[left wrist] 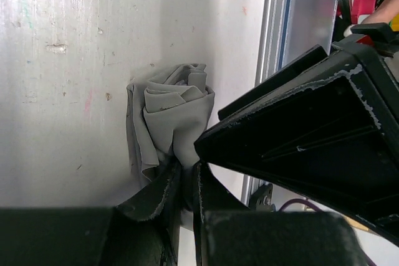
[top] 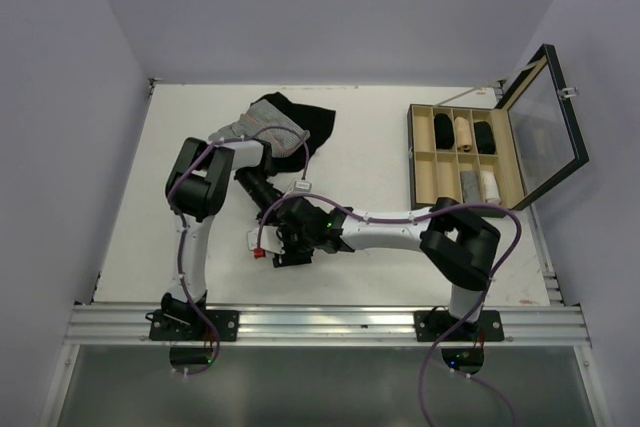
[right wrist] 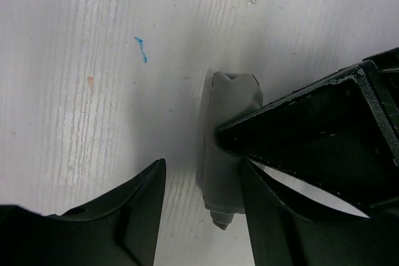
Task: Roll the underwear
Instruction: Roll the underwear, then place the rolled underwear into the container
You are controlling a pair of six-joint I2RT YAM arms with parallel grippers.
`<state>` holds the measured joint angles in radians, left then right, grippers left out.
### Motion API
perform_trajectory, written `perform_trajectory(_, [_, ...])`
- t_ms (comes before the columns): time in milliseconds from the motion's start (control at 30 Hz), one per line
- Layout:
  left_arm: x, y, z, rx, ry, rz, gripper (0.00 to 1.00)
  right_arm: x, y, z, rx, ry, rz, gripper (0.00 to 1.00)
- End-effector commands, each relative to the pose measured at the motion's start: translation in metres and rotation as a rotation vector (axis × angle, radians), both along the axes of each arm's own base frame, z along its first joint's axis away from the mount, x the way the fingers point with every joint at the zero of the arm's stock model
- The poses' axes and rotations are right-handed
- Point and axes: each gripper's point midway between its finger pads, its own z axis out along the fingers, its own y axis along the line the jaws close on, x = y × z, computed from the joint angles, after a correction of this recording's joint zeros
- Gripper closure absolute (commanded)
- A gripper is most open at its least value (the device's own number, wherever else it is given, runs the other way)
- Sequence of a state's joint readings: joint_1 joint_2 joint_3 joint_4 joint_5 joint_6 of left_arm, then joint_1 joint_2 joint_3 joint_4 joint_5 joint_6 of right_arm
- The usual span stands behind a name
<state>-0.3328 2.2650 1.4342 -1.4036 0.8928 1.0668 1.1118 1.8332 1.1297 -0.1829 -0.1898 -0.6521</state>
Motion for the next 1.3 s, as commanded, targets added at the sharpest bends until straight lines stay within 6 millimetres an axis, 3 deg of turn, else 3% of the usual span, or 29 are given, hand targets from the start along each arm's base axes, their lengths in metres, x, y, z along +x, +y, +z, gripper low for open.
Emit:
perform_trajectory(0, [0.016,0.018,-0.054,0.028,-0.164,-0.136,0.89,0.014,0.014,0.003,0.058,-0.064,0.0,0.45])
perform_trajectory(200, [0.008,0.02,-0.055,0.019,-0.123,-0.151,0.89,0.021,0.01,-0.015,0.036,-0.101,-0.012,0.45])
perform_trajectory(400, [0.004,0.021,-0.057,0.012,-0.09,-0.157,0.89,0.037,0.007,-0.02,0.068,-0.183,-0.074,0.47])
perform_trajectory(500, [0.004,0.021,-0.056,0.007,-0.087,-0.151,0.9,0.041,0.01,0.003,0.143,-0.212,-0.116,0.47])
perform_trajectory(767, [0.007,0.021,-0.056,0.013,-0.093,-0.146,0.9,0.034,0.009,0.022,0.128,-0.155,-0.117,0.44])
perform_trajectory(1033, [0.008,0.02,-0.056,0.012,-0.091,-0.143,0.85,0.032,0.005,-0.007,0.102,-0.101,-0.068,0.45])
perform_trajectory(1267, [0.011,0.019,-0.057,0.008,-0.091,-0.136,0.8,0.008,0.012,-0.035,0.065,0.102,-0.016,0.48])
